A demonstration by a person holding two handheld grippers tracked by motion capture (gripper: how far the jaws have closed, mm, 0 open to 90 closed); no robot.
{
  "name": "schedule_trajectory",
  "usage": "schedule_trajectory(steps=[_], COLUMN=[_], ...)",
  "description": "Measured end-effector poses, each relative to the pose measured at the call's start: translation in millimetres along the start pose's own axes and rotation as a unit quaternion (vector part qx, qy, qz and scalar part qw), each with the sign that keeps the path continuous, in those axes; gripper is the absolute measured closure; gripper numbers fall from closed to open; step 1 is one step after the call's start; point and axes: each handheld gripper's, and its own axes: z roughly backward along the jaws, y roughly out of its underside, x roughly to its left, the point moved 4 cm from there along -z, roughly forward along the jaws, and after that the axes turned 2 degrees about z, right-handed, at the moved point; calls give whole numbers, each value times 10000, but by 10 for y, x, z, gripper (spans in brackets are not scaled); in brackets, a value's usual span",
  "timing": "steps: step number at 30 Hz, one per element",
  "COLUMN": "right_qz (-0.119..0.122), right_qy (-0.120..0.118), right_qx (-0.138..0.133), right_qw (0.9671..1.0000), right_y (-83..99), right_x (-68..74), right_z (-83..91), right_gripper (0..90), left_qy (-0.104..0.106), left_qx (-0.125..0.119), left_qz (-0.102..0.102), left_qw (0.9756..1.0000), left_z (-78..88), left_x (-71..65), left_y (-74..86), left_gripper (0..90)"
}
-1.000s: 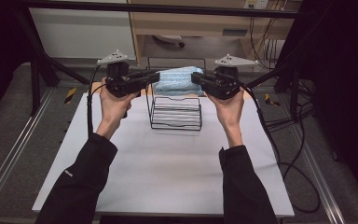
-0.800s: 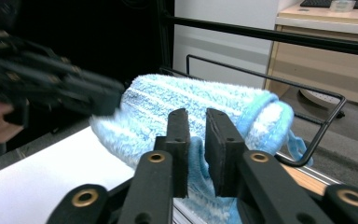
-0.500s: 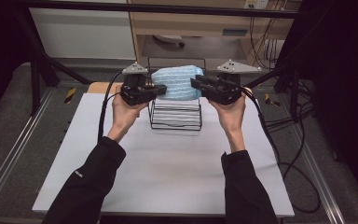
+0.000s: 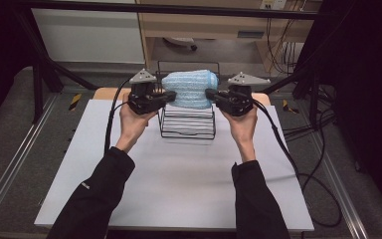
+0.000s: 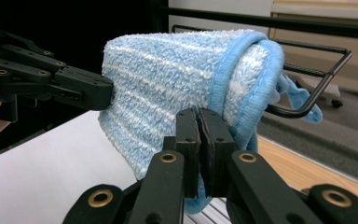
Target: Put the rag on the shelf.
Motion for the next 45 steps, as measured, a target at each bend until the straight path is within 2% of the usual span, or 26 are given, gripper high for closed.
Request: schedule_trajectory(steps=[6,11,15,18,22,27,31,37,45], right_qz=[109,157,219,150,144,41,-12,29,-168], right_qy=[-41,-97,-132,-224,-183,-192,-221,-224,-282], right_qx=[-139,-300,-348,-390,-314,-408,-398,-228,-35], right_qw=[9998,9994,9991,9989,9992,9990,9990,9995,9995], right_y=[5,-51,-117,-167,-205,-220,-179,12,428], right_x=[38,77,119,139,145,128,127,108,33], right_z=[25,110,166,209,268,410,526,664,771], right_gripper=[814,686,597,498,356,237,152,75,30], left_qy=[28,76,7,-26,-24,-53,-113,-191,-220], left_qx=[-55,-150,-198,-250,-297,-257,-160,58,184], left_qz=[-17,27,-26,-65,-78,-123,-195,-319,-82], left_qw=[10000,9999,9998,9997,9995,9996,9996,9993,9996], left_z=[33,113,196,274,385,519,600,694,789], left_x=[-21,-32,-35,-38,-41,-28,0,62,211], left_y=[-10,-47,-85,-116,-135,-93,40,377,864], left_gripper=[858,816,727,654,571,435,340,234,134])
